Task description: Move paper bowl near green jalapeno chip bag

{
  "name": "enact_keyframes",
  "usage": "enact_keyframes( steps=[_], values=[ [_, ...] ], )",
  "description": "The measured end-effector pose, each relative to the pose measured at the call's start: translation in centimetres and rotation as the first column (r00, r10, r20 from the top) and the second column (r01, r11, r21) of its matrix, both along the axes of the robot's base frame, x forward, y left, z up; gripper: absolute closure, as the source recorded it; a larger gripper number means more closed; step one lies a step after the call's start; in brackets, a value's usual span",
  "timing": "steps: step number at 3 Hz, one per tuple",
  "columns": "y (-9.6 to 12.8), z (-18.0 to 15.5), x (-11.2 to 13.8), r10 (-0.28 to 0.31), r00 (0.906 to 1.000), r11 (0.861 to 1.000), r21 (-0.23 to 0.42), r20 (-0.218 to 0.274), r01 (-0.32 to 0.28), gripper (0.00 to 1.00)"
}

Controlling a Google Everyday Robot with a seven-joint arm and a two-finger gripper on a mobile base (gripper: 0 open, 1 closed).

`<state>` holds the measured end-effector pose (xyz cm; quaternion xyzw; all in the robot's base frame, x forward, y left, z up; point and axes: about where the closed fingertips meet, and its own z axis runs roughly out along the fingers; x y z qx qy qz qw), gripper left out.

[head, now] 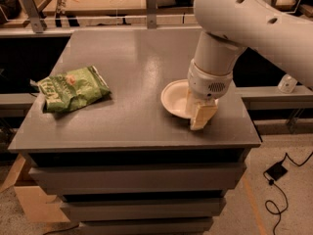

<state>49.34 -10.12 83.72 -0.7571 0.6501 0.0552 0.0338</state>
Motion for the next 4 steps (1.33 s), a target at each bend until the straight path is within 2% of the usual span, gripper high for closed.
enact_keyframes(
  steps=[1, 2, 3, 4],
  values=[
    [0.2, 0.1, 0.0, 0.006, 1.0000, 1.000, 0.007, -0.004, -0.006, 0.89],
    [0.2, 1.2, 0.0, 0.008, 0.9998, 1.000, 0.025, 0.019, -0.008, 1.00],
    [0.6, 4.8, 0.3, 0.018, 0.9936, 0.997, 0.070, 0.111, -0.026, 1.00],
    [0.8, 8.8, 0.9, 0.031, 0.9767, 0.991, 0.120, 0.213, -0.057, 1.00]
  ],
)
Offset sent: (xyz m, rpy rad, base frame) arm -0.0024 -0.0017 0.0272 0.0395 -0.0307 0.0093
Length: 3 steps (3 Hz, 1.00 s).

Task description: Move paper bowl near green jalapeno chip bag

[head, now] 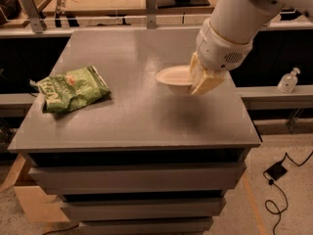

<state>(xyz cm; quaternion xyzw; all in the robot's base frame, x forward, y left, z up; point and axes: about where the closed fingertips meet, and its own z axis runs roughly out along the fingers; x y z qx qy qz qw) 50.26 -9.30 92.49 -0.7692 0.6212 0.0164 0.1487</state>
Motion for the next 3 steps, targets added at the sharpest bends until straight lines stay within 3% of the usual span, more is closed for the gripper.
enact_keyframes(
  steps=[2, 3],
  values=[
    [0.8, 0.2, 0.1, 0.022, 0.9997, 0.999, 0.023, 0.010, -0.023, 1.00],
    [4.3, 0.7, -0.4, 0.127, 0.9906, 0.990, 0.056, 0.050, -0.130, 1.00]
  ],
)
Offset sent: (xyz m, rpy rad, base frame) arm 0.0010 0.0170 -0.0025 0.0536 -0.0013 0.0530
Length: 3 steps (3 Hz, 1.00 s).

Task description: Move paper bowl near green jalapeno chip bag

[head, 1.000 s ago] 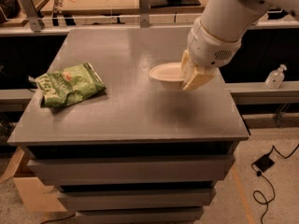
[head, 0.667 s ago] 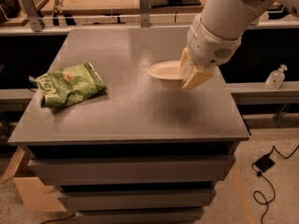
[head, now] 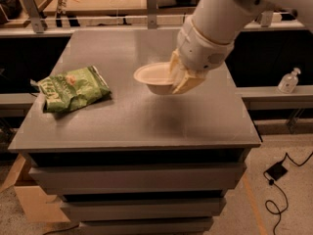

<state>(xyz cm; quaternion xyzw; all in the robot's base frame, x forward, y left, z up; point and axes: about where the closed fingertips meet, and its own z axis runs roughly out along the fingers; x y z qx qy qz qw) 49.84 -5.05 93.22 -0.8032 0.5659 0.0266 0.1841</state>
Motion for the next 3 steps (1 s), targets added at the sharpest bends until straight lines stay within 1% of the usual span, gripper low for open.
enact_keyframes(
  steps=[1, 2, 3],
  values=[
    [4.2, 0.3, -0.6, 0.134, 0.9900, 0.991, 0.010, 0.046, -0.134, 1.00],
    [7.7, -0.8, -0.7, 0.239, 0.9701, 0.971, 0.005, 0.042, -0.240, 1.00],
    [10.4, -3.0, -0.2, 0.304, 0.9523, 0.952, 0.012, 0.024, -0.305, 1.00]
  ],
)
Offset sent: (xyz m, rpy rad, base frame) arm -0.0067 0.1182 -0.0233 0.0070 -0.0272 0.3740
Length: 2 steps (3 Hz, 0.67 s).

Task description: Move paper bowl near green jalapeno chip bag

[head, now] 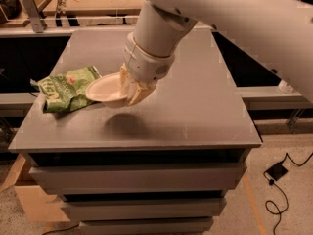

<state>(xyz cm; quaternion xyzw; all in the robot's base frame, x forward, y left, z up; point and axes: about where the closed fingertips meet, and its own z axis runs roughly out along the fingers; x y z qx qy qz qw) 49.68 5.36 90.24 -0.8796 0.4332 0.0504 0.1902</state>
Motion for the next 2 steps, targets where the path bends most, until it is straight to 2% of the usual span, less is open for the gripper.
enact_keyframes(
  steps=[2],
  values=[
    [4.0, -1.6, 0.2, 0.083, 0.9966, 0.996, 0.036, 0.000, -0.083, 1.00]
  ],
)
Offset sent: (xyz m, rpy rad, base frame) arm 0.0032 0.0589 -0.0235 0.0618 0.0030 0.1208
